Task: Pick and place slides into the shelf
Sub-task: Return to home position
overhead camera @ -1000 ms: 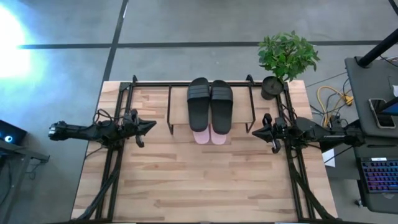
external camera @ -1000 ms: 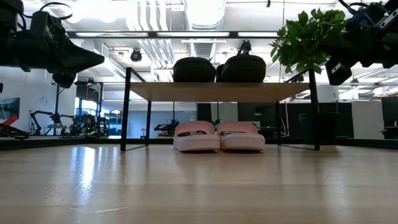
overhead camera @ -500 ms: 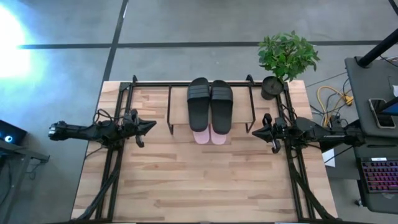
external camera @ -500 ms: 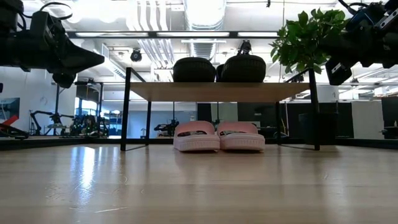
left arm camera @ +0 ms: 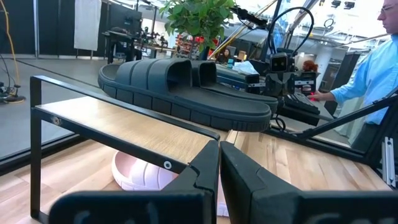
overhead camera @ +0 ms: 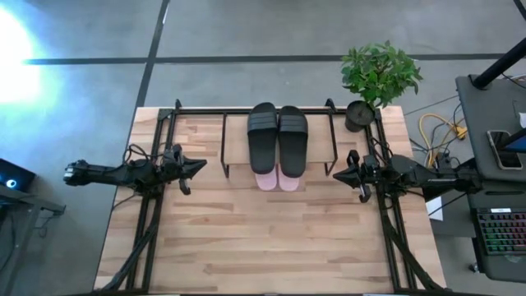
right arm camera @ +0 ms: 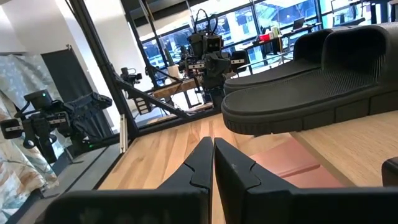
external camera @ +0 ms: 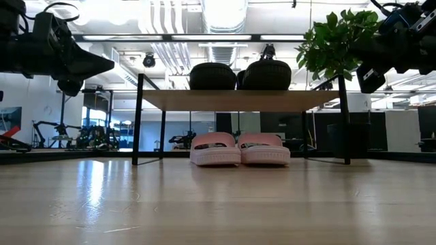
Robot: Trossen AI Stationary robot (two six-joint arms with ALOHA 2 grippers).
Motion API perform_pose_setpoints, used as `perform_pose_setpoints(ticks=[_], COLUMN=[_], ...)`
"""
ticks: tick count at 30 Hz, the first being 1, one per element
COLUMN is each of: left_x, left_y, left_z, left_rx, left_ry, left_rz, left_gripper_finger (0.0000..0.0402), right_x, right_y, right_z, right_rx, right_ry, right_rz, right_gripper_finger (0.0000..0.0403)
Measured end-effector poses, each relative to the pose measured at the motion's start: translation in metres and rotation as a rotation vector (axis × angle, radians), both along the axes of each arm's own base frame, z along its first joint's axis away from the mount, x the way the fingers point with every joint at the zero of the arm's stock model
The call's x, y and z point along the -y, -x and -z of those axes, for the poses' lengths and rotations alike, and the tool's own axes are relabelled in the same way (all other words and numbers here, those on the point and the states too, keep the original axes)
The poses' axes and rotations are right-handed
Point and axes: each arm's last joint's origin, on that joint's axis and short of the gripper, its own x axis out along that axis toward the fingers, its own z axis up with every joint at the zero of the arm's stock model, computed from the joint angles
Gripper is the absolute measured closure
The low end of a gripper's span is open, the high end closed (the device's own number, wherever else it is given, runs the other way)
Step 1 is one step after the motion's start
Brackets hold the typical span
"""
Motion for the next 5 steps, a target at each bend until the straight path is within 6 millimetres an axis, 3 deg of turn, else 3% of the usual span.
perform_pose_setpoints(ticks=[5], left_x=[0.0000], left_y=[0.0000], left_z=[0.0000], left_rx=[0.000], left_ry=[0.000], left_rz=[0.000], left_gripper_finger=[0.0402], right_x=[0.0000], right_y=[0.0000], right_z=[0.0000], right_rx=[0.000], right_ry=[0.000], right_rz=[0.000], right_gripper_finger=[0.0394])
